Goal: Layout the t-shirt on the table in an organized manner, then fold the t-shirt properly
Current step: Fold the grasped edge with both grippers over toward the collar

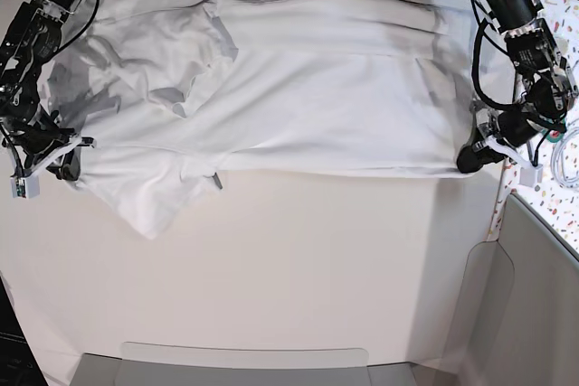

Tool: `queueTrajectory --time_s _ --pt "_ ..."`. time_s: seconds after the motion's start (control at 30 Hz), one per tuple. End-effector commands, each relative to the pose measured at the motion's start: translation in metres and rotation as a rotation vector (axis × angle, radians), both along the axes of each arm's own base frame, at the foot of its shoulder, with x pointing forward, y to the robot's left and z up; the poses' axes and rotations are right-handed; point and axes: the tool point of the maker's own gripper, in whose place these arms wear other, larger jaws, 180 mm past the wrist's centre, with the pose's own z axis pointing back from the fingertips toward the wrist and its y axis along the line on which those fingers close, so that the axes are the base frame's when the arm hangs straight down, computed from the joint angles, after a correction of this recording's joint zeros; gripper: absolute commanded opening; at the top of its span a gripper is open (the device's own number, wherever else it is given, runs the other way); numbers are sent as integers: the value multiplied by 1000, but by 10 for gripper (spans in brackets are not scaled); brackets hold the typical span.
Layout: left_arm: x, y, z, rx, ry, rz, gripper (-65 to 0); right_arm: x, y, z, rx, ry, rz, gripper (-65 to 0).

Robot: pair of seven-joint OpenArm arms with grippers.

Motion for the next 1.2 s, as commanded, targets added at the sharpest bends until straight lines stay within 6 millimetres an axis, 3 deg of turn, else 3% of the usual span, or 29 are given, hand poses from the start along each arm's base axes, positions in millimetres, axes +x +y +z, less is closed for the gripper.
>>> queueTrajectory --time_s 0.0,0.2,0.37,0.6,0.73,0.9,1.17 --pt "7 7 23 39 -69 0 -650 6 -6 21 -33 -66 -2 -650" --pt "-12 1 28 106 -76 -30 -650 -14 -7 4 -48 -10 3 -650" --pt "-29 3 14 115 -33 -32 -650 -28 -8 -9 -51 34 0 -650" --pt "-53 5 -5 119 34 -32 -650 -59 -32 -7 -86 47 -73 -650" --pt "-68 16 7 170 13 -4 -650 -77 -47 -11 -99 70 -120 -650" --pt "-76 10 23 233 -18 -33 -650 -97 -51 -23 -87 112 -153 -650" --pt "-94 7 12 241 25 -48 -650 -117 -50 -38 -36 136 -215 -650"
